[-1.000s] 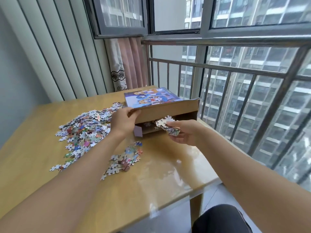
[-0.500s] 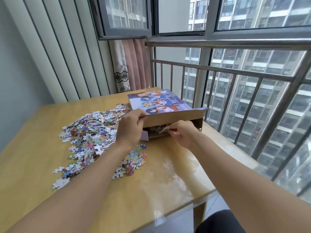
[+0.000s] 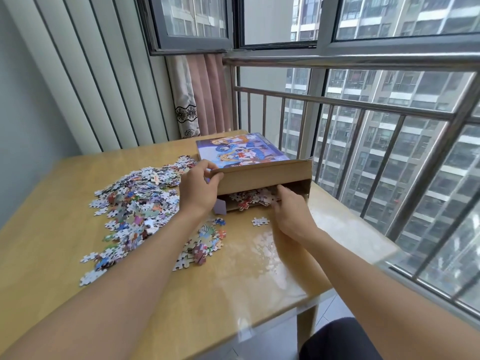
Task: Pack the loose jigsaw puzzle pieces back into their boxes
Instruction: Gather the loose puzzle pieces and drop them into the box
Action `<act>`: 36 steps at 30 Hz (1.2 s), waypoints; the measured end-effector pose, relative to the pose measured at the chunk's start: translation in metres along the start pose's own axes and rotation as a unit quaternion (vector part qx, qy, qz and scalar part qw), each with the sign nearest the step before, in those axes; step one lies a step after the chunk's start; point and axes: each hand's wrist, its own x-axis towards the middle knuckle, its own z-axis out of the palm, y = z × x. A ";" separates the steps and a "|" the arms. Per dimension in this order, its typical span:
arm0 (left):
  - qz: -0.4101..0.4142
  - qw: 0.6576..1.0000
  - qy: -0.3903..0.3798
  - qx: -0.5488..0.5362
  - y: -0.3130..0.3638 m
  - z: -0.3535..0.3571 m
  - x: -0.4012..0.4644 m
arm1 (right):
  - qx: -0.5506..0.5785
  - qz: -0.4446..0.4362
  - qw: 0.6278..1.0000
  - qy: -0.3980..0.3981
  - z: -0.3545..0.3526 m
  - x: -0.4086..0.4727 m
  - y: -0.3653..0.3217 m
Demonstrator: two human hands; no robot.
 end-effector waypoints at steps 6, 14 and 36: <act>0.014 0.998 -0.008 0.062 -0.006 0.005 0.001 | -0.151 -0.170 0.968 -0.109 -0.009 -0.034 -0.002; 0.015 0.997 -0.008 0.079 -0.010 0.011 0.007 | -0.158 -0.124 0.960 -0.195 0.008 0.008 0.009; -0.039 0.999 -0.022 0.014 -0.012 0.009 0.014 | -0.012 -0.080 0.975 -0.208 -0.023 0.015 0.000</act>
